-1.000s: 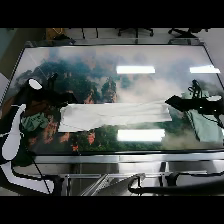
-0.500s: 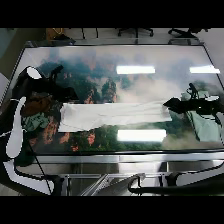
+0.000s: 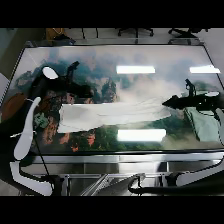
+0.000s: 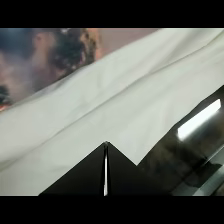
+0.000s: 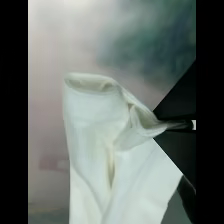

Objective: Fold the shirts.

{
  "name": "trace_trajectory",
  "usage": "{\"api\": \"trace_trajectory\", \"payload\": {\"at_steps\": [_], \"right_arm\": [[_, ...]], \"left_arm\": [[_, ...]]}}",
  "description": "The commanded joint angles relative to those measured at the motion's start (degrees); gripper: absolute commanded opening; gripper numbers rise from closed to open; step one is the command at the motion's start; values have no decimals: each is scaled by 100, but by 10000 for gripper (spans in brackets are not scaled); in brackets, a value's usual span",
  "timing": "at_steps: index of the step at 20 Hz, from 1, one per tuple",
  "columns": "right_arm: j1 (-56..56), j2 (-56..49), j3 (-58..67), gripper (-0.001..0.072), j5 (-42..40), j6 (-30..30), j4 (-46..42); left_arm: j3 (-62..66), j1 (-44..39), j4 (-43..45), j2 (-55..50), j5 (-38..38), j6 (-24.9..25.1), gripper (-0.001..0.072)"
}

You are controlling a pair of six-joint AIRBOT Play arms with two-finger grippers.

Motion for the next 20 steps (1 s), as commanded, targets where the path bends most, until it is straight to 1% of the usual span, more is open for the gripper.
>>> {"api": "trace_trajectory", "payload": {"at_steps": [1,3,4,5,7,10,13,15,17,20], "right_arm": [[-35,450,564,26,925,280,247],[-35,802,702,25,1290,389,540],[-35,975,765,25,1484,431,651],[-37,1137,824,26,1639,494,710],[-37,1467,938,26,1700,533,719],[-37,1840,1104,26,1790,619,713],[-35,1976,1113,25,1934,704,671],[-7,1934,1110,26,1980,785,678],[87,1875,1110,26,1971,837,682],[420,1786,1110,26,1926,892,944]], "left_arm": [[9,-1093,-413,-575,1012,-13,18],[129,-1738,-632,-1172,1355,-122,17],[304,-1996,-717,-1473,1412,-190,18],[595,-2227,-697,-1792,1405,-409,18],[1193,-2546,-706,-2293,1394,-713,17],[2103,-2796,-708,-2835,1176,-1019,17],[2656,-2811,-713,-2900,1027,-1023,17],[2903,-2697,-828,-2837,686,-1023,17],[2898,-2433,-1106,-2531,66,-981,17],[2898,-1698,-1521,-1609,-1272,-295,16]]}}
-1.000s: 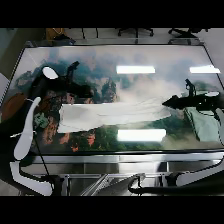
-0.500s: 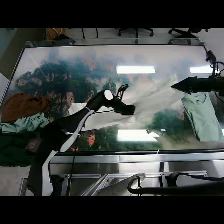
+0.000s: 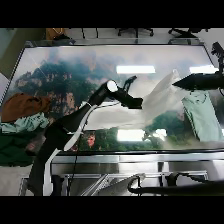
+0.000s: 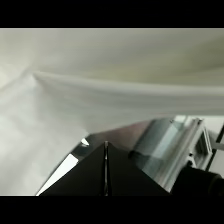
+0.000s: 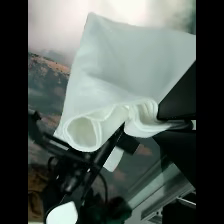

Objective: Fold the shirts.

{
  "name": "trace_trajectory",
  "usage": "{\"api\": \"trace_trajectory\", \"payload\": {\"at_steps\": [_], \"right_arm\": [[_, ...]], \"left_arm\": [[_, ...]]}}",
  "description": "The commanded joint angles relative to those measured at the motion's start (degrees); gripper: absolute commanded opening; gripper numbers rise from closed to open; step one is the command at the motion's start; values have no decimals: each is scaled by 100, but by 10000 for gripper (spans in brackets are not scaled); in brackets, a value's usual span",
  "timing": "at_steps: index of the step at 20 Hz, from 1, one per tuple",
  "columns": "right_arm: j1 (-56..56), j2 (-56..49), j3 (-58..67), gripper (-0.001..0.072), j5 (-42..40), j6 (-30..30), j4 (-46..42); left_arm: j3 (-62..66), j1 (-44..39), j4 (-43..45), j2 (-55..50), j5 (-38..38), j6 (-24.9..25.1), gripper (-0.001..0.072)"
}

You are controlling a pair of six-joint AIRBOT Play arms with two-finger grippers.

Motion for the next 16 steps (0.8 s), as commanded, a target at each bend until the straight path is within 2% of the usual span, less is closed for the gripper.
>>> {"api": "trace_trajectory", "payload": {"at_steps": [1,3,5,7,9,14,15,16], "right_arm": [[422,-57,9,26,-101,72,409],[911,-57,9,26,-455,48,688],[1637,-72,-2,26,-1032,20,706],[2706,-240,-33,26,-1928,-149,706],[3880,-625,-33,27,-2988,-409,691],[6363,-2437,-31,35,-5707,-1172,699],[6714,-2809,-28,145,-6325,-1366,699],[6955,-3112,4,448,-6760,-1390,702]], "left_arm": [[87,815,-544,1023,-1543,651,15],[52,1515,-951,1891,-1937,894,15],[-367,2269,-1567,2885,-1812,1244,15],[-710,2990,-1880,3683,-1759,1434,15],[-914,3530,-1829,4194,-1827,1434,16],[-1895,4369,-1834,5031,-1823,1749,16],[-2107,4439,-1836,5119,-1797,1827,16],[-2321,4500,-1840,5195,-1733,1880,15]]}}
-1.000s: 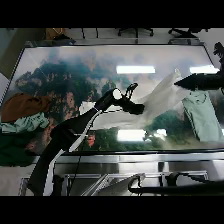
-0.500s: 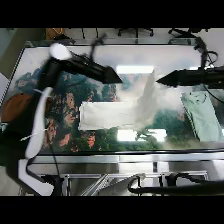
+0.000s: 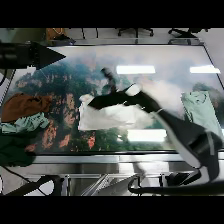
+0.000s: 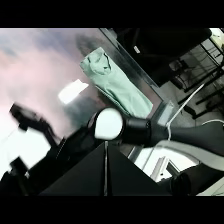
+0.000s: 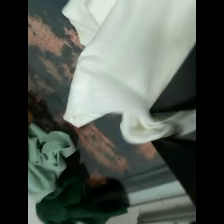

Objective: Fold the shirts.

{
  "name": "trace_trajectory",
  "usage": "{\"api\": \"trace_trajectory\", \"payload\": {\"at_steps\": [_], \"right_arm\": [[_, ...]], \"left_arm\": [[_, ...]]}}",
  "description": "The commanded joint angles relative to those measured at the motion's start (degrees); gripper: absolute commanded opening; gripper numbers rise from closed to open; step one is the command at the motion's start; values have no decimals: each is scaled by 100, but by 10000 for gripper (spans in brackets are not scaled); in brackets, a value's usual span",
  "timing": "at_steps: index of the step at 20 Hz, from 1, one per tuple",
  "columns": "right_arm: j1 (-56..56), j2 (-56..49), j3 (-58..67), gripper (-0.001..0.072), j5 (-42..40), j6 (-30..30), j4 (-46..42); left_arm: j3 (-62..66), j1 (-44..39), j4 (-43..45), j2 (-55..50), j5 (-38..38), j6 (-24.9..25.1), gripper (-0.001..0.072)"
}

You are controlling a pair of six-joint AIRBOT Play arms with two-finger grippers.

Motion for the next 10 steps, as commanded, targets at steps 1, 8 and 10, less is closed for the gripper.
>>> {"api": "trace_trajectory", "payload": {"at_steps": [1,8,10], "right_arm": [[1137,-1097,70,526,-1904,-439,-7],[-848,219,79,395,369,656,-1237],[-1832,645,79,401,1460,1082,-1646]], "left_arm": [[-741,387,-57,417,153,240,16],[-955,546,-63,439,205,238,16],[-955,546,-63,439,184,238,16]]}}
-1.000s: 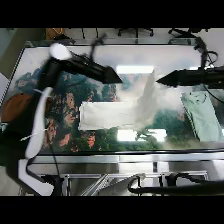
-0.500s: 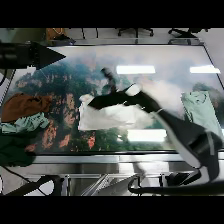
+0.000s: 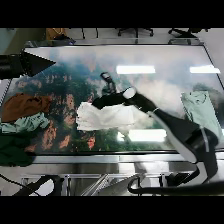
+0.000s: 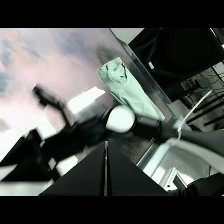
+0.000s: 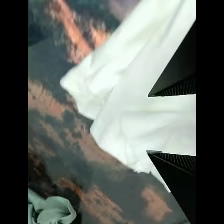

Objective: Fold the shirts.

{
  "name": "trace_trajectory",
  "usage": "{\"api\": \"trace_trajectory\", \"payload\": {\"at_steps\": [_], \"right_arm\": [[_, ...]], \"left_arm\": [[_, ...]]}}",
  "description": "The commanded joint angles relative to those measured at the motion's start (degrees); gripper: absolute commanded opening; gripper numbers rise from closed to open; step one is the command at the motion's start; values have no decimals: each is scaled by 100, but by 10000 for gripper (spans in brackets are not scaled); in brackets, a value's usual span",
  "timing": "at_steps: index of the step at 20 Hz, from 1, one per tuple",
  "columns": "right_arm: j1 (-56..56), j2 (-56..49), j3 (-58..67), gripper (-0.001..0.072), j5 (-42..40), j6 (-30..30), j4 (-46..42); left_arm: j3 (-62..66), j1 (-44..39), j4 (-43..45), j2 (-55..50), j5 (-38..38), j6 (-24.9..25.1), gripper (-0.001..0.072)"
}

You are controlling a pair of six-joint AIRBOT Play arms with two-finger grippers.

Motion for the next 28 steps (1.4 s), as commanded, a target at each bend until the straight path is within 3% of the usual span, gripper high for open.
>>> {"api": "trace_trajectory", "payload": {"at_steps": [1,2,3,9,18,19,20,21,25,28], "right_arm": [[-1550,673,2,487,1827,1010,-909],[-1930,730,2,618,2149,1307,-1215],[-2264,723,-17,645,2470,1646,-1589],[-2647,197,-686,645,2782,1661,-1784],[-2138,-715,-684,639,2378,855,-518],[-2098,-713,-680,498,2369,730,-361],[-2087,-710,-675,207,2380,514,-170],[-2100,-706,-669,43,2428,426,-7],[-2520,-450,39,26,2874,516,149],[-3147,-2,1080,26,3075,914,236]], "left_arm": [[-39,31,7,15,-11,7,16],[-39,31,7,17,-13,7,16],[-39,31,7,17,-26,7,16],[-39,31,13,15,-136,7,16],[-42,31,17,15,-136,9,16],[-42,31,17,15,-136,9,16],[-42,31,20,15,-136,9,16],[-42,31,17,15,-136,11,16],[-42,31,17,17,-136,11,16],[-42,28,17,17,-210,11,16]]}}
